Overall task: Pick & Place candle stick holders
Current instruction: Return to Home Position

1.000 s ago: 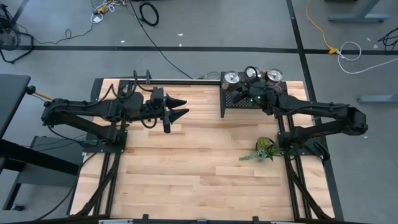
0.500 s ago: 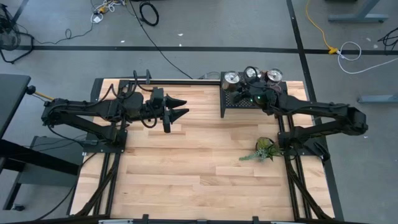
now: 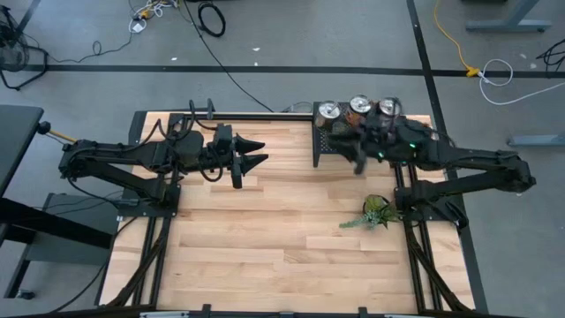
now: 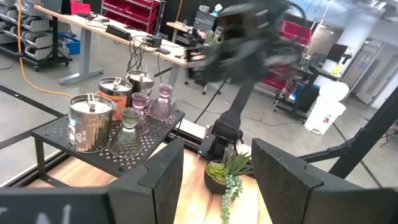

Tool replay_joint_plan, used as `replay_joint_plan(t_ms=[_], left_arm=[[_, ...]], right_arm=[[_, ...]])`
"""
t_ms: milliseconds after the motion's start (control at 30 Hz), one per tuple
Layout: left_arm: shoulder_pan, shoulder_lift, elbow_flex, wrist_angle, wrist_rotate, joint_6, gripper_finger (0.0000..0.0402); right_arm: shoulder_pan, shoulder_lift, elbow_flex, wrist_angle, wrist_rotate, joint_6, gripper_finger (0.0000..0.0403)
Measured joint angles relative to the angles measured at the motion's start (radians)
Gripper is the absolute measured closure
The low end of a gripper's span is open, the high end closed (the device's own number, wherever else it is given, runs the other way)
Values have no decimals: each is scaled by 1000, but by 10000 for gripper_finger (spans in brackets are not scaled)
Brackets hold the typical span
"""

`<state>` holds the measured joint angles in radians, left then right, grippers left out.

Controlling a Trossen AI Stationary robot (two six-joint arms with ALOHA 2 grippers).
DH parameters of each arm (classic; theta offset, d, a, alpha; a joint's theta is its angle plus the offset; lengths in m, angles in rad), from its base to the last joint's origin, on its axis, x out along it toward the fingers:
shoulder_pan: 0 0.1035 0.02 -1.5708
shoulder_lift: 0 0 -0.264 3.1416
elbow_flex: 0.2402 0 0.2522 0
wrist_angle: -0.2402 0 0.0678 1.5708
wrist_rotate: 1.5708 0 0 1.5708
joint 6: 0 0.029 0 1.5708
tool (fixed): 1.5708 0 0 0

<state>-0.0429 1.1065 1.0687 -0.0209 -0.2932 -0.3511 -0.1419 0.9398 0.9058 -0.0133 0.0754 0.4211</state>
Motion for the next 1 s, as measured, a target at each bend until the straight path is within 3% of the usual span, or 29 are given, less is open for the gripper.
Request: replay_joint_plan(t_ms=[100,267,433,733,1000], left_arm=[[0,0,0,-35,3,45,209],[0,-7,0,-56,20,123,209],[0,-8,1,-46,35,119,209],[0,-5,1,-43,35,22,209],[1,-7,-9,-38,36,22,209]], right_arm=[[133,-2,2,94,-43,-17,271],[309,21,2,69,167,-59,292],[398,80,1,136,193,-4,308],[441,133,0,233,67,43,313],[440,132,-3,228,64,42,313]])
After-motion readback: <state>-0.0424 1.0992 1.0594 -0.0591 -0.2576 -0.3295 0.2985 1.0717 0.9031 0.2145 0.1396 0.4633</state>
